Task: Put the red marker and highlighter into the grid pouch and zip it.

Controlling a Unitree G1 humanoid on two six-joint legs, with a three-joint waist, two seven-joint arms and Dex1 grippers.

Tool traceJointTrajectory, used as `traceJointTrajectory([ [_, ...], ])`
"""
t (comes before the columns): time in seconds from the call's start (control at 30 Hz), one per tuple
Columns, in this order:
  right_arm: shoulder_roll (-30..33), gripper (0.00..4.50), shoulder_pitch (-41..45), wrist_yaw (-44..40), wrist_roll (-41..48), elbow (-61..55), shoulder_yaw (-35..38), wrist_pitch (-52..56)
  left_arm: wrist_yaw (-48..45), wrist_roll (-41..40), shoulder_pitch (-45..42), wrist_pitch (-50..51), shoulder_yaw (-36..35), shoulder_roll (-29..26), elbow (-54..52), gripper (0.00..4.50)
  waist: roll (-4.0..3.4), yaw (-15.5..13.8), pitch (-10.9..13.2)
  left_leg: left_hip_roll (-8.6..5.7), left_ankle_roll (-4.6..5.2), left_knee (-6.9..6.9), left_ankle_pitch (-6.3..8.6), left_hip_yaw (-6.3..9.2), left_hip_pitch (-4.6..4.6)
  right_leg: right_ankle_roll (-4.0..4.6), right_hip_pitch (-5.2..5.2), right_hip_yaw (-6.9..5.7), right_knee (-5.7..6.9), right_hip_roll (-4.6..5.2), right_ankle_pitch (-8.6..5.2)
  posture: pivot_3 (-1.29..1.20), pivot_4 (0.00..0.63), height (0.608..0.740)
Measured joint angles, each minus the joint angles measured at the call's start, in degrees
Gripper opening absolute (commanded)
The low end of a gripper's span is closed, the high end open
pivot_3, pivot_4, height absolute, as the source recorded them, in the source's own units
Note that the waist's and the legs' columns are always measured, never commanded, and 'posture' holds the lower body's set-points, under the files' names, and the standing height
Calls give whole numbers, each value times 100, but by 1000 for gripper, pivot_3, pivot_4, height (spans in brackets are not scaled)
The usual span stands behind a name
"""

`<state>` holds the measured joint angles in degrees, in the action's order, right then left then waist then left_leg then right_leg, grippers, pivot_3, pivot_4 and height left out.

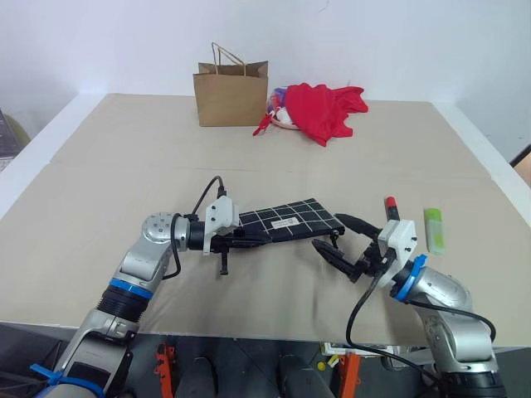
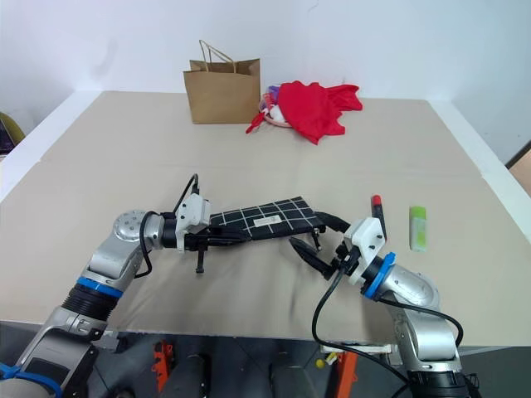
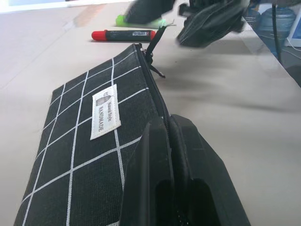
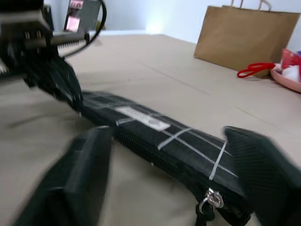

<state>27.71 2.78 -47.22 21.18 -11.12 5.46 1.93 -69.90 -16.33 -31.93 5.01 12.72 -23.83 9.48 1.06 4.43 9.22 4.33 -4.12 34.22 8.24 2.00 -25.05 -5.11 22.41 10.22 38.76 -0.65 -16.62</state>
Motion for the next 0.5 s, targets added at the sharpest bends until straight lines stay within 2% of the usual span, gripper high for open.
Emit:
traceJointTrajectory([
  [0.03, -2, 2185, 7, -14, -56, 106, -30, -103, 14, 0, 2, 13, 0, 6, -18, 0, 0, 0, 0, 0, 0, -2, 1, 0, 0, -1, 1, 0, 0, 0, -1, 0, 150, 740],
  [0.07, -2, 1511, 12, -26, -122, 208, -49, -218, 47, -1, 7, 34, 0, 10, -52, 0, 0, 0, 0, 0, -1, -5, 1, 0, 0, -2, 2, 0, 0, 0, -2, 0, 150, 740],
  [0.17, -33, 214, 47, -26, -211, 426, -61, -464, 85, -17, 19, 77, 0, 17, -160, 0, 0, 0, 0, 0, 0, -10, 2, 0, 0, -1, 3, 0, 0, 0, -3, 0, 150, 740],
  [0.2, -34, 61, 61, -35, -246, 472, -62, -553, 88, -30, 23, 120, 0, 17, -193, 0, 0, 0, 0, 0, 0, -10, 2, 0, 1, -1, 3, 0, 0, 0, -3, 0, 150, 740],
  [0.37, -33, 61, 141, -116, -290, 585, -71, -793, 106, -48, 59, 164, 0, 17, -244, 0, 0, 1, 0, 0, 0, -8, 2, 0, 2, -1, 2, 0, 0, 0, -2, 0, 150, 740],
  [0.5, 55, 61, 362, -218, -282, 464, -305, -539, 162, -28, 68, 107, -2, 16, -293, 0, 0, 9, 0, 0, -1, -6, 1, 0, 3, 0, 2, 0, 1, 0, -1, 0, 150, 740],
])
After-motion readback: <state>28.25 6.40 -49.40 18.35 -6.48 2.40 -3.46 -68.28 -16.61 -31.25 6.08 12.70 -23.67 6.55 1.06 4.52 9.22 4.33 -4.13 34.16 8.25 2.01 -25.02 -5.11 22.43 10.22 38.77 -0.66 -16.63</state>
